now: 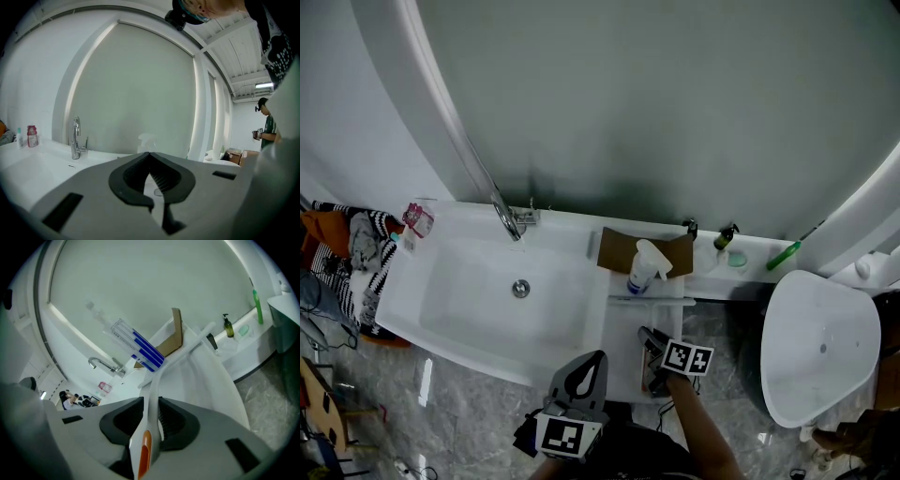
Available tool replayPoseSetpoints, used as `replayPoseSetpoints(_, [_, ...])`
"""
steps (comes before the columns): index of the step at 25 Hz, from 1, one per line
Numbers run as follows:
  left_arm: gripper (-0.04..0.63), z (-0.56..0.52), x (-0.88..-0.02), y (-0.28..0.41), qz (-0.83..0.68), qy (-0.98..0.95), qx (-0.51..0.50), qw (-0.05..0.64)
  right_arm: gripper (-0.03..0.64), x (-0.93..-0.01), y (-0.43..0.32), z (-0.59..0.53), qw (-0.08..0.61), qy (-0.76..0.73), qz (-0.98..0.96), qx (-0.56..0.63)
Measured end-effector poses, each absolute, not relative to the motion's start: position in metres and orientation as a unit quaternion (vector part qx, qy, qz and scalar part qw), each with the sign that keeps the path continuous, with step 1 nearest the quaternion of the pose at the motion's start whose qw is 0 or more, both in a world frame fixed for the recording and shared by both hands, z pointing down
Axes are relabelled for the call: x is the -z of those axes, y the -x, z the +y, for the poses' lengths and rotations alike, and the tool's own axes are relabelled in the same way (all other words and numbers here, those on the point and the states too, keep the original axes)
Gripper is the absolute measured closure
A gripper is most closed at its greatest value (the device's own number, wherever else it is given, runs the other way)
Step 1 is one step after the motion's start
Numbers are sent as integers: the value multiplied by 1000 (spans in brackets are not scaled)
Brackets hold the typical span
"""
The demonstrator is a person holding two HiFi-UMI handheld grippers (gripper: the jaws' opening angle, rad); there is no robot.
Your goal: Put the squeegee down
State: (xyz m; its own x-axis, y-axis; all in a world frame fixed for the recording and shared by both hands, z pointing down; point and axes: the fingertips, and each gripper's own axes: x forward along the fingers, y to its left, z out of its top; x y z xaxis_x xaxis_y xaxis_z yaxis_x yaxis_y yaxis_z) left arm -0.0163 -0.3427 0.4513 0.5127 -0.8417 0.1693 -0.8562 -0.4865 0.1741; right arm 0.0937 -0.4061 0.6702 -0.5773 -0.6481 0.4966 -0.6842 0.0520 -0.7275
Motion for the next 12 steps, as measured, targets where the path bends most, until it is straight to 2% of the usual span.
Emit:
replayPoseSetpoints(3, [591, -340, -450, 17, -493, -862, -30, 115, 485, -665, -93, -406, 33, -462, -734, -496])
replayPoseSetpoints(12, [591, -333, -442, 17, -493, -863, -20, 108, 483, -623, -133, -416, 35, -524, -741, -418])
